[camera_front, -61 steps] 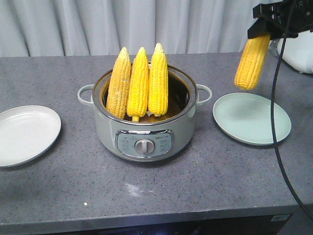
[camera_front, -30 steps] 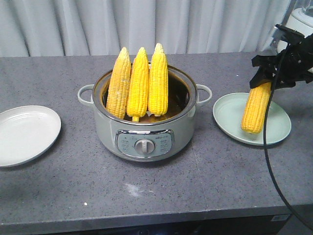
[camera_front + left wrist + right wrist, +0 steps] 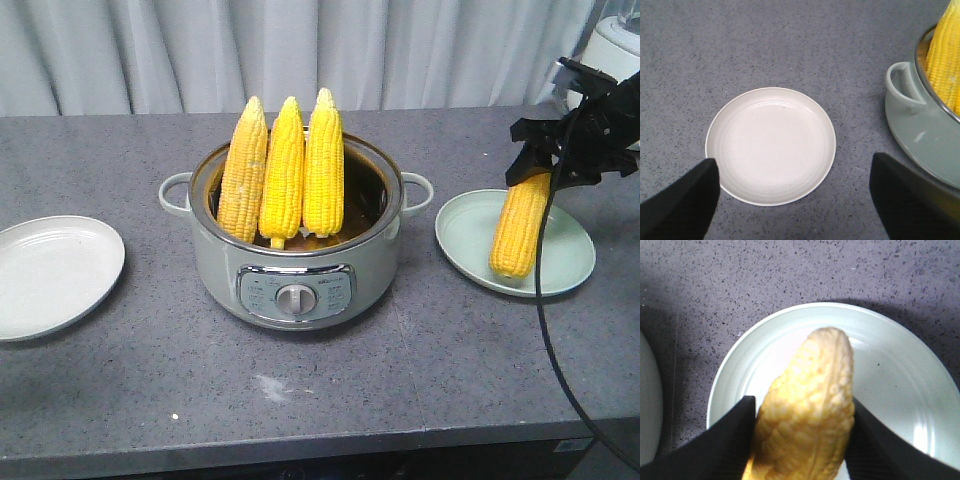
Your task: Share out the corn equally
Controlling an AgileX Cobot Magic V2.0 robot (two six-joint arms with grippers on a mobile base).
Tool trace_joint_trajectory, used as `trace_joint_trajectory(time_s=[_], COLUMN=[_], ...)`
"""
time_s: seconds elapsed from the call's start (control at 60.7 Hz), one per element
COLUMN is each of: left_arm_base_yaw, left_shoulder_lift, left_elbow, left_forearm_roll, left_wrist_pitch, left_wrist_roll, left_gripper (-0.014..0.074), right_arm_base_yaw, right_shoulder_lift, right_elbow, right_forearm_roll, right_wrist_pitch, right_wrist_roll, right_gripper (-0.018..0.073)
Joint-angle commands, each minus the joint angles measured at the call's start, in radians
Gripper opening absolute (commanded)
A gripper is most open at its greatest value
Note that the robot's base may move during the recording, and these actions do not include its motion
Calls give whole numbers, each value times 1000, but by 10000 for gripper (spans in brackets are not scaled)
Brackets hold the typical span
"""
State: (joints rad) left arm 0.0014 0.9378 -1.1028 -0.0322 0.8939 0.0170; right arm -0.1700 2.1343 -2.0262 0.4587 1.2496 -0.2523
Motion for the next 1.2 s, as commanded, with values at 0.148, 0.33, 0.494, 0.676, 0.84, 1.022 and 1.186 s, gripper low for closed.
trace_joint_trajectory(time_s=[0.148, 0.33, 0.494, 0.676, 0.84, 1.022, 1.186], left_arm_base_yaw=[-1, -1, -1, -1, -1, -1, -1], left_shoulder_lift=[-6, -6, -6, -6, -6, -6, -6], left_elbow=[-34, -34, -34, -34, -34, -34, -34], left_forearm_roll=[-2, -2, -2, -2, -3, -3, -3], left_wrist_pitch=[-60, -60, -60, -61, -61, -59, -56], left_wrist_roll=[-2, -2, -2, -2, -2, -2, -2], left_gripper=[587, 587, 587, 587, 587, 587, 587], right_arm_base_yaw=[-5, -5, -5, -5, -5, 1, 4], right_shoulder_lift=[-56, -56, -65, -120, -211, -317, -464], right_elbow=[-24, -24, -24, -24, -24, -20, 125], right_forearm_roll=[-13, -14, -13, -10, 21, 45, 44], right_wrist_pitch=[37, 34, 14, -26, -14, 32, -11], right_wrist_roll=[0, 0, -9, -41, -89, -138, -180], right_gripper=[589, 622, 609, 596, 594, 594, 594])
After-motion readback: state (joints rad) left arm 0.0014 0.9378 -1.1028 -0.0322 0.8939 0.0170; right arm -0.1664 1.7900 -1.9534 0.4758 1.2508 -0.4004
